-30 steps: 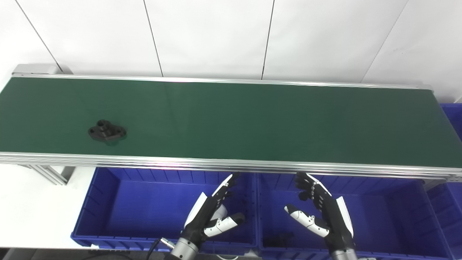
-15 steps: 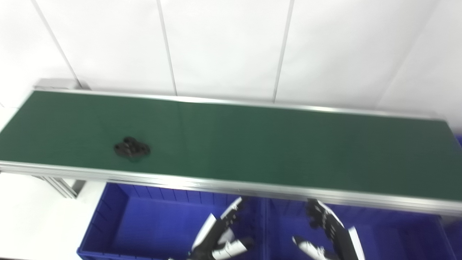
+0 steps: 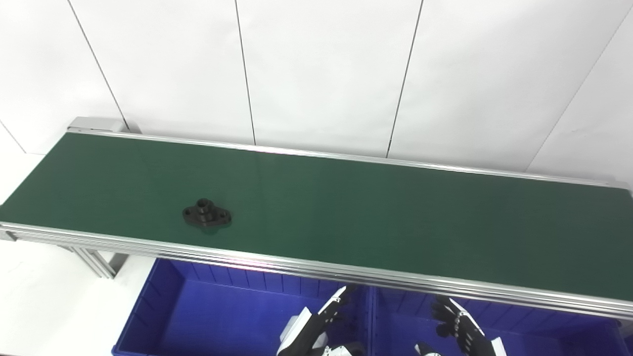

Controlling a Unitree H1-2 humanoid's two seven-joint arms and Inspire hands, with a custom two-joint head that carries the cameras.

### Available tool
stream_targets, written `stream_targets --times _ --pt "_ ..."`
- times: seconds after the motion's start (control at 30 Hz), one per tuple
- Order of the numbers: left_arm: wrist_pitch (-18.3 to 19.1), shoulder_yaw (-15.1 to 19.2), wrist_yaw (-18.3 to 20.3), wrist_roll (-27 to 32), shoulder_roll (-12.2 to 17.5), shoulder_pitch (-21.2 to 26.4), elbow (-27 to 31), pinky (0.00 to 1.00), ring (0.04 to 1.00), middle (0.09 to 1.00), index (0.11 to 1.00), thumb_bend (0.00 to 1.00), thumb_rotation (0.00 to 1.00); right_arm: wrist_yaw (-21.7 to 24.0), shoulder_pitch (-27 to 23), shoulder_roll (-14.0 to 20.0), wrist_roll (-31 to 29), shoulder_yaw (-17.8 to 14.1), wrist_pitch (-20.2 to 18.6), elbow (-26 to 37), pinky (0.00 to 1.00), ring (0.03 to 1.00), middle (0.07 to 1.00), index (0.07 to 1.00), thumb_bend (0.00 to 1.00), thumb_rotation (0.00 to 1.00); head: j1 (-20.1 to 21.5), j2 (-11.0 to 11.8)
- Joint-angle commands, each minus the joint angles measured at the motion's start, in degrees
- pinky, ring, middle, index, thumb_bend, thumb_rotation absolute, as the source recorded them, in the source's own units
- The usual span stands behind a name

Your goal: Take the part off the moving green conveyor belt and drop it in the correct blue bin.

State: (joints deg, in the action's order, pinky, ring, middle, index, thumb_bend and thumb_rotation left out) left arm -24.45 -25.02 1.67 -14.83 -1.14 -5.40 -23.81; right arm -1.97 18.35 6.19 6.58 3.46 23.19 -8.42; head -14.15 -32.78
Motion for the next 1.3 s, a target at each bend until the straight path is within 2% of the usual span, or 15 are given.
stream_targets --times 0.0,0.13,0.23,0.27,0.33,0.4,0.5,0.57,0.67,0.77,0.9,1.03,1.2,1.27 --pt "-2.5 -0.5 -1.0 0.5 -0.4 1.0 0.6 0.86 0.957 0.998 0.963 0.65 0.78 -0.8 -0.8 0.6 0.0 0.0 3.7 0.9 0.78 0.803 0.811 0.836 0.58 0.34 0.0 0.1" --pt "-2.5 -0.6 -0.7 1.2 -0.3 1.1 0.4 0.86 0.962 1.0 0.967 0.66 0.78 -2.0 -0.9 0.7 0.0 0.3 3.7 1.9 0.77 0.8 0.806 0.828 0.55 0.29 0.0 0.1" --pt "-2.5 -0.9 -1.1 1.1 0.0 1.1 0.6 0.86 0.962 1.0 0.966 0.65 0.78 -6.2 -1.0 1.0 3.7 1.0 3.7 3.8 0.73 0.77 0.78 0.809 0.6 0.39 0.4 0.0" --pt "-2.4 -1.0 -1.4 0.9 0.1 1.1 0.6 0.86 0.961 1.0 0.965 0.64 0.78 -7.9 -1.2 0.7 4.8 0.9 3.7 5.1 0.71 0.755 0.767 0.79 0.65 0.43 0.9 0.0" --pt "-2.4 -1.1 -1.7 0.9 0.3 1.3 0.4 0.86 0.959 1.0 0.964 0.64 0.78 -10.3 -1.6 0.1 6.2 1.0 3.7 7.3 0.71 0.749 0.759 0.779 0.68 0.44 2.1 0.0" --pt "-2.5 -1.4 -2.0 1.0 0.5 1.5 0.3 0.87 0.959 0.999 0.963 0.63 0.78 -10.1 -2.4 0.5 5.6 1.4 3.7 10.7 0.75 0.773 0.772 0.786 0.71 0.43 3.1 -0.2" --pt "-2.5 -1.5 -2.2 1.2 1.0 1.6 0.5 0.88 0.963 0.999 0.967 0.63 0.79 -8.8 -4.1 1.1 5.0 1.6 3.7 15.7 0.75 0.776 0.782 0.794 0.72 0.41 5.6 -0.6" --pt "-2.5 -1.2 -2.2 1.5 1.2 1.6 0.7 0.88 0.968 1.0 0.967 0.64 0.81 -7.8 -5.6 0.7 4.9 1.3 3.2 18.8 0.75 0.778 0.783 0.796 0.72 0.38 9.3 -1.5" --pt "-2.4 -0.6 -1.5 2.0 1.6 1.4 1.4 0.89 0.974 1.0 0.972 0.64 0.83 -6.6 -7.9 0.0 5.6 0.9 -0.1 23.2 0.75 0.78 0.783 0.795 0.72 0.38 11.6 -2.2" --pt "-2.4 -0.1 -0.6 3.2 2.5 1.3 2.4 0.91 0.985 1.0 0.976 0.65 0.83 -5.6 -10.8 -1.1 6.3 0.6 -3.8 25.9 0.71 0.763 0.773 0.788 0.73 0.38 16.1 -3.5" --pt "-2.4 0.9 0.6 4.2 3.8 1.1 3.9 0.92 0.984 1.0 0.979 0.64 0.85 -4.1 -14.2 -2.2 10.7 0.4 -9.8 27.8 0.68 0.745 0.764 0.79 0.74 0.38 22.0 -4.9" --pt "-2.3 2.4 2.1 5.2 4.5 1.0 5.0 0.9 0.98 1.0 0.975 0.64 0.84 -2.0 -17.9 -2.6 15.8 1.1 -15.9 27.7 0.67 0.747 0.773 0.796 0.74 0.38 24.7 -6.0" --pt "-2.5 3.1 2.4 5.7 5.4 1.3 5.6 0.91 0.973 0.989 0.962 0.62 0.82 -1.7 -21.7 -4.8 19.7 1.9 -21.4 26.1 0.69 0.736 0.752 0.774 0.79 0.29 25.8 -6.6" --pt "-2.5 3.4 2.7 5.6 5.7 1.5 5.5 0.91 0.968 0.986 0.961 0.63 0.83 -1.3 -23.0 -5.2 21.5 2.4 -23.3 25.6 0.7 0.737 0.751 0.771 0.79 0.28 26.1 -6.6"
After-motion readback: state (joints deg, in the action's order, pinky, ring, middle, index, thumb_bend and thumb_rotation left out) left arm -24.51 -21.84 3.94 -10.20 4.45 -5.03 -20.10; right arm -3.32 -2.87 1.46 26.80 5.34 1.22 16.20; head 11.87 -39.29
